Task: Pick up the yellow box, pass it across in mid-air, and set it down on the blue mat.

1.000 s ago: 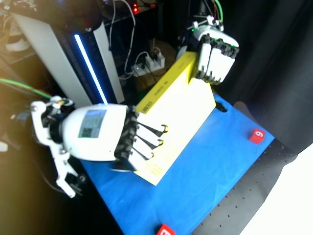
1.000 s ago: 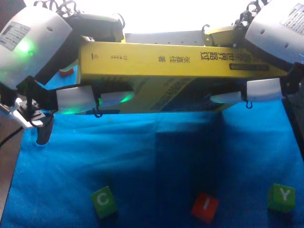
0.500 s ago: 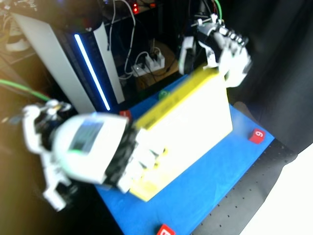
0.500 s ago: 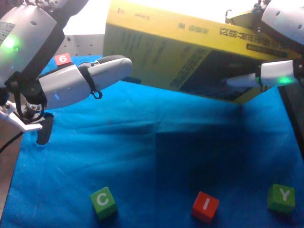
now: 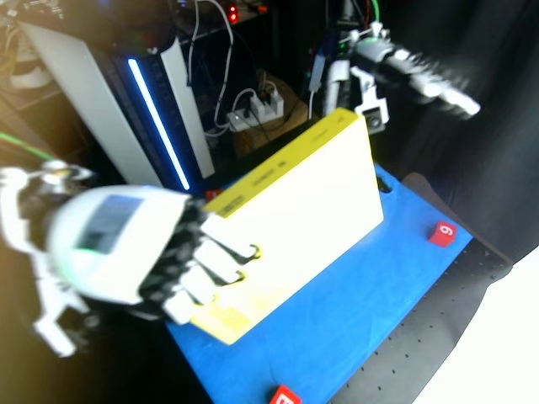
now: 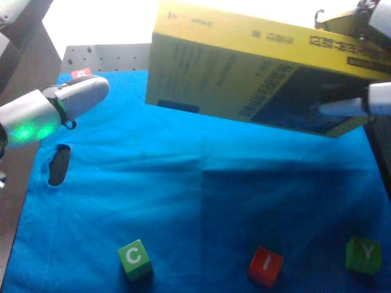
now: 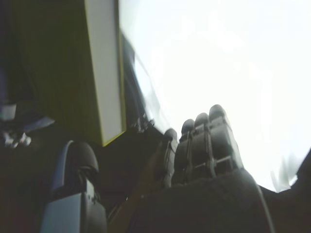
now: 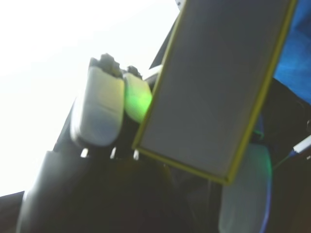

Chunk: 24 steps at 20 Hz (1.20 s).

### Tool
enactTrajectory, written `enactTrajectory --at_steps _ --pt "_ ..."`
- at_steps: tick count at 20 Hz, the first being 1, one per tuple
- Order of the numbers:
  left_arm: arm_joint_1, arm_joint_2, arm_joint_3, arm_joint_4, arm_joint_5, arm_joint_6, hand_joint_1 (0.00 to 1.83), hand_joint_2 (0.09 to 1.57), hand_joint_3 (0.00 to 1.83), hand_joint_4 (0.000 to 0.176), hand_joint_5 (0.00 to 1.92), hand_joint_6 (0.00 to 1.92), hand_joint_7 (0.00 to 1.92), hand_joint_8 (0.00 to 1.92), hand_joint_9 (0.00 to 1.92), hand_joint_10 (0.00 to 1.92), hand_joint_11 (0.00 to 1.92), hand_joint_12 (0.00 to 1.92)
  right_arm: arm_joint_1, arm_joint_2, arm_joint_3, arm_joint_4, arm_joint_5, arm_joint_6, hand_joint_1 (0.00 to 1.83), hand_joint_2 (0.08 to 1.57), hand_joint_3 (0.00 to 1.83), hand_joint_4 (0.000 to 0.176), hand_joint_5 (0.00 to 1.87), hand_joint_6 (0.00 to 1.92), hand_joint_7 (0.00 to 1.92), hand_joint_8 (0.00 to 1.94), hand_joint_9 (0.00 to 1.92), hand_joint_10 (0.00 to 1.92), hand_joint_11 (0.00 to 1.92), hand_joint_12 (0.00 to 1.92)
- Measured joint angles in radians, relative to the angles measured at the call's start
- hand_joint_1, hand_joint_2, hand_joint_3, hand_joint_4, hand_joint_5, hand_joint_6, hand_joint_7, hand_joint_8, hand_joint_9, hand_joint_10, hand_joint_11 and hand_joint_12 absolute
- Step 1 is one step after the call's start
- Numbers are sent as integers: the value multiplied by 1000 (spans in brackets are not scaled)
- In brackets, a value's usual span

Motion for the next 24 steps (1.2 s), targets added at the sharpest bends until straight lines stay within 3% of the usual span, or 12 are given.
enactTrajectory --at_steps 3,4,7,10,11,12,14,16,18,21,22,24 --pt "11 0 0 -18 -16 0 565 1187 30 108 0 0 0 0 0 0 0 0 -56 18 -12 0 -10 0 1550 1149 0 0 1130 1921 1393 1941 1506 1921 1572 1921" --pt "11 0 0 -26 -21 0 581 1174 19 121 0 0 0 0 0 0 0 0 -69 21 -15 11 -10 0 1506 1162 3 0 1160 1921 1427 1941 1484 1921 1226 1921" --pt "31 8 -11 -37 -39 0 583 1169 11 148 0 0 0 0 0 0 0 0 -80 23 -13 25 -8 0 1491 1168 8 0 1171 1921 1414 1941 1521 1921 1549 1921" --pt "48 8 -11 -57 -51 0 576 1181 12 143 0 0 0 0 0 0 0 0 -80 22 5 37 -39 14 953 1281 30 0 672 1643 855 1941 1064 1921 1176 1921" --pt "48 8 -11 -60 -56 0 578 1186 14 143 0 0 0 0 0 0 0 0 -80 22 7 44 -51 17 811 1321 16 138 584 1608 637 1726 879 1921 1006 1921" --pt "48 8 -12 -58 -60 0 556 1186 11 151 0 0 0 0 0 0 0 0 -83 21 12 41 -75 13 694 1259 0 0 399 1091 541 1464 770 1871 893 1921" --pt "48 14 -12 -59 -60 0 553 1191 12 169 0 0 0 0 0 0 0 0 -84 21 20 45 -111 18 526 1249 0 0 286 297 445 466 415 1186 346 1734" --pt "48 14 -12 -57 -67 0 554 1204 12 168 0 0 0 0 0 0 0 0 -84 21 29 44 -119 11 418 1236 0 26 119 28 263 49 211 629 23 1538" --pt "48 14 -12 -61 -67 0 544 1202 9 176 0 0 0 0 0 0 0 0 -84 21 31 45 -124 9 385 1227 0 63 11 0 95 1 151 364 0 1389" --pt "51 14 -14 -65 -70 0 546 1204 6 176 0 0 0 0 0 0 0 0 -84 23 36 44 -130 9 347 1215 0 139 0 0 0 0 0 5 0 628" --pt "55 14 -14 -64 -74 0 540 1208 7 173 0 0 0 0 0 0 0 0 -84 24 37 44 -131 9 302 1218 0 127 0 0 0 0 0 0 0 680" --pt "70 14 -20 -76 -82 0 553 1206 4 175 0 0 0 0 0 0 0 0 -84 24 53 50 -135 9 232 1240 0 111 0 0 0 0 0 0 0 61"
